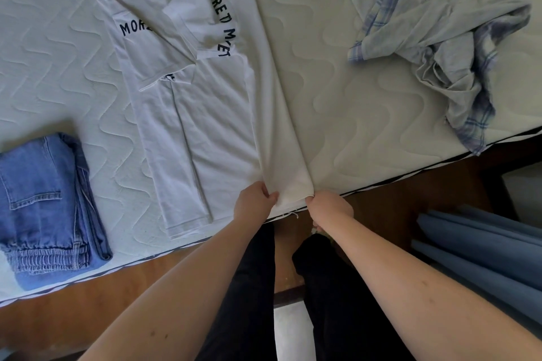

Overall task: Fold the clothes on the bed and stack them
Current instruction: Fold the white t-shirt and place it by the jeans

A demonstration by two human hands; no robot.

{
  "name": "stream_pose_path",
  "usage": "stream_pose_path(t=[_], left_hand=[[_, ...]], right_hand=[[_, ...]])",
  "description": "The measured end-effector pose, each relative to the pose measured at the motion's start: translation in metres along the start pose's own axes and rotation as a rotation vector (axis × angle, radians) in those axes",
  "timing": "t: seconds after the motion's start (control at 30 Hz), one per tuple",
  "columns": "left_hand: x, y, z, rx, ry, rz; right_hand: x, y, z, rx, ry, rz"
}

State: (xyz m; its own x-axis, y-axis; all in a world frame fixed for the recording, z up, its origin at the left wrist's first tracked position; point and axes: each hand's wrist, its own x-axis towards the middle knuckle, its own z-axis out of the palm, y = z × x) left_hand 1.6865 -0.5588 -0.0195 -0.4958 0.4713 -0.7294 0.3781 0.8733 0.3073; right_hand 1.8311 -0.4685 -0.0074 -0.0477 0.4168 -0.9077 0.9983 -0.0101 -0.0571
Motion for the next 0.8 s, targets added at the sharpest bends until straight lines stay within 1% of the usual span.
stream_pose_path(t=[0.1,0.2,0.3,0.4,0.57,0.63,0.7,0.8], left_hand=[[0.006,0.002,-0.009,0.025,0.015,0.007],[0.016,0.005,-0.023,-0.055,0.053,0.002],[0.031,0.010,-0.042,-0.156,0.114,0.010],[0.048,0.014,-0.065,-0.281,0.137,0.048],[0.082,0.018,-0.112,-0.412,0.237,0.119],[0.095,0.018,-0.131,-0.440,0.244,0.148],[0.105,0.019,-0.148,-0.456,0.231,0.164],[0.115,0.020,-0.169,-0.443,0.204,0.181]], right_hand=[[-0.005,-0.006,-0.020,-0.134,-0.090,0.029],[-0.007,-0.013,-0.038,-0.264,-0.042,0.010],[-0.008,-0.027,-0.051,-0.200,0.068,-0.044],[-0.009,-0.048,-0.063,-0.125,0.154,-0.116],[-0.003,-0.083,-0.072,-0.016,0.289,-0.239],[0.001,-0.096,-0.072,0.059,0.311,-0.305],[0.004,-0.109,-0.073,0.119,0.291,-0.379],[0.002,-0.129,-0.076,0.115,0.297,-0.418]])
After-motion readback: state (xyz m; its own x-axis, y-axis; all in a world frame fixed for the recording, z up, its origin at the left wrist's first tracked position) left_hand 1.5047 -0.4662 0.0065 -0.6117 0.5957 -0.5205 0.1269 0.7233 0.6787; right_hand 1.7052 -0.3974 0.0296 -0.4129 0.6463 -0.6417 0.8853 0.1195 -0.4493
